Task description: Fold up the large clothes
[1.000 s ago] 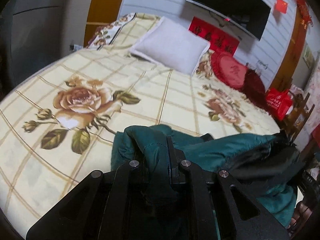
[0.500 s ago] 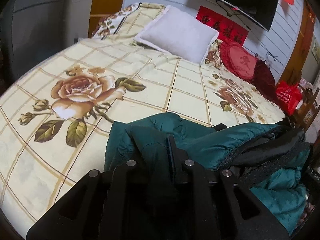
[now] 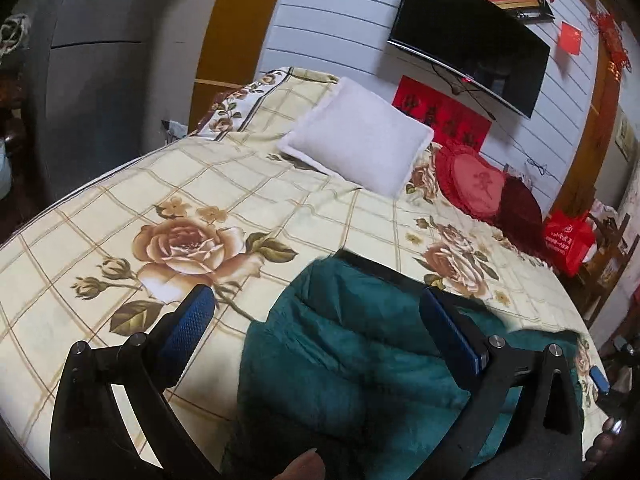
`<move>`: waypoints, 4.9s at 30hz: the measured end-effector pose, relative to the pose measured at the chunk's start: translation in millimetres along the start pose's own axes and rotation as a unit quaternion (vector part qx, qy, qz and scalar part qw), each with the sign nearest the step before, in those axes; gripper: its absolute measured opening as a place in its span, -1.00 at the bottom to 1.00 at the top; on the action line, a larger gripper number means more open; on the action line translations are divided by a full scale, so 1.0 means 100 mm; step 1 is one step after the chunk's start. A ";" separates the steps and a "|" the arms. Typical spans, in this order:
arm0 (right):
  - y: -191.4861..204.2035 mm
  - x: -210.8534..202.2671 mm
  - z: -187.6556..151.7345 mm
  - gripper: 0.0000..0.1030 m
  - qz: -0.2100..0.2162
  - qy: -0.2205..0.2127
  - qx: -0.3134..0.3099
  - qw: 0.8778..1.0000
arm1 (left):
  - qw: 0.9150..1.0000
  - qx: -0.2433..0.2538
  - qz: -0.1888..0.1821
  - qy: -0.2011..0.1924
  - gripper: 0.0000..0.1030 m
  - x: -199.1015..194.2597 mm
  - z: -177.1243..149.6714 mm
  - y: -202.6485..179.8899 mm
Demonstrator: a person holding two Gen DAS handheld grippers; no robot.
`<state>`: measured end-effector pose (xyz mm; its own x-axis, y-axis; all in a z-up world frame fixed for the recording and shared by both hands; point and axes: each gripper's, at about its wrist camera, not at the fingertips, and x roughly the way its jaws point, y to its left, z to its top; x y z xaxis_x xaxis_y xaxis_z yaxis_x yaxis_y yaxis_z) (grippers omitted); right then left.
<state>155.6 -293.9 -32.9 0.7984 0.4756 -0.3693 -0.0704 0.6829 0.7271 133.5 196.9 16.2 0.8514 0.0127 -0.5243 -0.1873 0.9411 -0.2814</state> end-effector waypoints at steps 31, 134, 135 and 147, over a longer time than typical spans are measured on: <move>-0.05 1.57 -0.25 1.00 -0.261 0.211 -0.204 0.920 | 0.975 0.056 0.117 0.180 0.99 1.41 -0.42 -0.17; 0.47 0.06 -0.31 -0.22 -0.050 0.039 -0.271 0.961 | 0.977 0.158 -0.142 0.009 -0.30 -0.34 -0.50 -0.37; 0.52 0.03 -0.27 -0.23 -0.042 0.032 -0.274 0.960 | 0.978 0.153 -0.144 0.007 -0.31 -0.34 -0.46 -0.35; 0.45 0.22 -0.19 -0.29 -0.042 0.048 -0.262 0.963 | 0.978 0.150 -0.136 0.059 -0.38 -0.07 -0.54 -0.39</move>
<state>158.3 -242.5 -19.1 0.7566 0.4385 -0.4850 -0.3200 0.8952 0.3101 108.5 142.3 -12.3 0.7836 -0.2744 -0.5574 0.2049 0.9611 -0.1850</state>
